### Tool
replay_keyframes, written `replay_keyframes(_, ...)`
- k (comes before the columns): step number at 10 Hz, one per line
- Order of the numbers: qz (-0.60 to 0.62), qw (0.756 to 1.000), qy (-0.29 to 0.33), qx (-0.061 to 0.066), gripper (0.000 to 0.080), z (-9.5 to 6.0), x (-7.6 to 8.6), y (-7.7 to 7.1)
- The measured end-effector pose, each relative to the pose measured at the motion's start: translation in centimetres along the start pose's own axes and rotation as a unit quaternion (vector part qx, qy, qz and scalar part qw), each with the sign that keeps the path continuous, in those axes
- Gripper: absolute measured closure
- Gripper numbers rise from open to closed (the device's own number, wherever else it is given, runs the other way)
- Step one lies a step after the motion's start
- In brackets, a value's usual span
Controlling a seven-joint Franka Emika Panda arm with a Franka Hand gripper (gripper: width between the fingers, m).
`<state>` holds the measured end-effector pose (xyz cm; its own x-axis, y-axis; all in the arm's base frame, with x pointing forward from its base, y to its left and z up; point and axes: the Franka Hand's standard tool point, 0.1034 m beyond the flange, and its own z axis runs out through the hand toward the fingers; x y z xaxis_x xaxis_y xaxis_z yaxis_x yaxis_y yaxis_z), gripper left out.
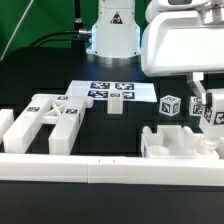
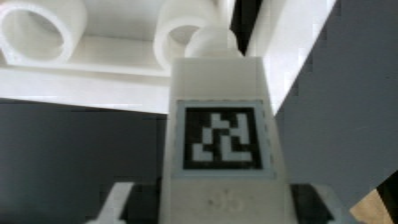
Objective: Assemble chair
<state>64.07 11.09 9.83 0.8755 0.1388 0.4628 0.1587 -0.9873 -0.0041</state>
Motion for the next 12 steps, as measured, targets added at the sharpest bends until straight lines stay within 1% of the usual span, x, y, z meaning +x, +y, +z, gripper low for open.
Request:
replay_keyframes(3, -0.012, 1.0, -0.001, -0.004, 0.0512, 0.3, -0.1, 1.0)
replay_keyframes(4, -0.013, 1.0, -0.001, -0.004, 0.0512, 0.3, 0.0, 1.0)
replay_keyframes(7, -0.014, 1.0, 0.0, -0.003, 0.0512, 0.4, 0.0, 0.9)
replay_keyframes(9, -0.017, 1.0, -0.003, -0.002, 0.0512, 0.8, -0.4, 0.5)
replay_keyframes(12, -0.018, 1.0, 0.001, -0.002, 0.0512, 1.3, -0.9, 0.4)
